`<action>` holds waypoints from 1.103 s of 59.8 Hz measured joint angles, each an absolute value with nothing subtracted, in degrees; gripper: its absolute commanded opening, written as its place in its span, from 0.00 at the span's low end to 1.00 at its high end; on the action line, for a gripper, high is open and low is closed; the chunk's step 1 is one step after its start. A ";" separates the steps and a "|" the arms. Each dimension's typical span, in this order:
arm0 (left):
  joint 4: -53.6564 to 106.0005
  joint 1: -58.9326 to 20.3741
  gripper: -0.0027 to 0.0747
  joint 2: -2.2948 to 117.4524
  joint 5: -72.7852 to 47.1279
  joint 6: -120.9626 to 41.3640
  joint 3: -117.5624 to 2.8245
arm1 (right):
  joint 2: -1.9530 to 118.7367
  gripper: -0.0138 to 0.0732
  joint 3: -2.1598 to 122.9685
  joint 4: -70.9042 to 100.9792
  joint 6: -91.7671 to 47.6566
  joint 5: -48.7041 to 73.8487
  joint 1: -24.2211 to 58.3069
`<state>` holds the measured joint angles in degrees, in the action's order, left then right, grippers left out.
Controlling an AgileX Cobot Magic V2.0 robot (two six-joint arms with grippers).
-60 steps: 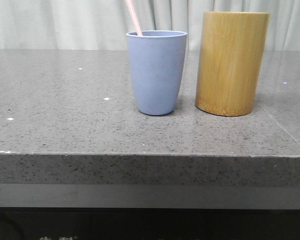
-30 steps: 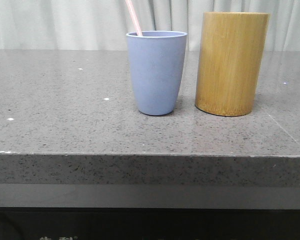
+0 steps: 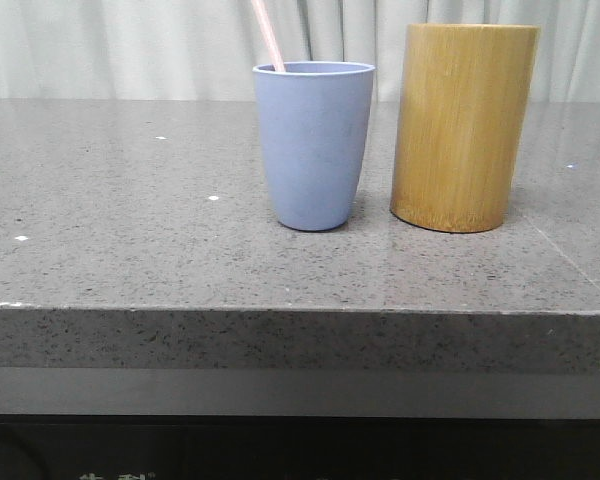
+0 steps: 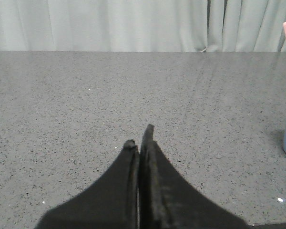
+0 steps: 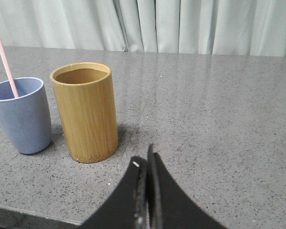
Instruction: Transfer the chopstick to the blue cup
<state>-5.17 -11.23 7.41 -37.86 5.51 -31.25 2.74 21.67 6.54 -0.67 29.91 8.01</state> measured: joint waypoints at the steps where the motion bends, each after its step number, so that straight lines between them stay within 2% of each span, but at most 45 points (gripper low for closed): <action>1: -5.17 -11.23 0.01 7.41 -37.86 5.51 -31.25 | 2.74 0.06 21.67 6.54 -0.67 29.91 8.01; 45: -5.06 -11.23 0.01 7.29 -37.53 5.51 -30.94 | 2.74 0.06 21.67 6.63 -0.67 29.71 8.01; 66: -0.92 -4.05 0.01 -0.36 -27.03 5.51 -18.70 | 2.74 0.06 21.67 6.67 -0.67 29.59 8.01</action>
<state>-0.92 -4.05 -0.36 -27.03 5.51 -18.70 2.74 21.67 6.67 -0.67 29.59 8.01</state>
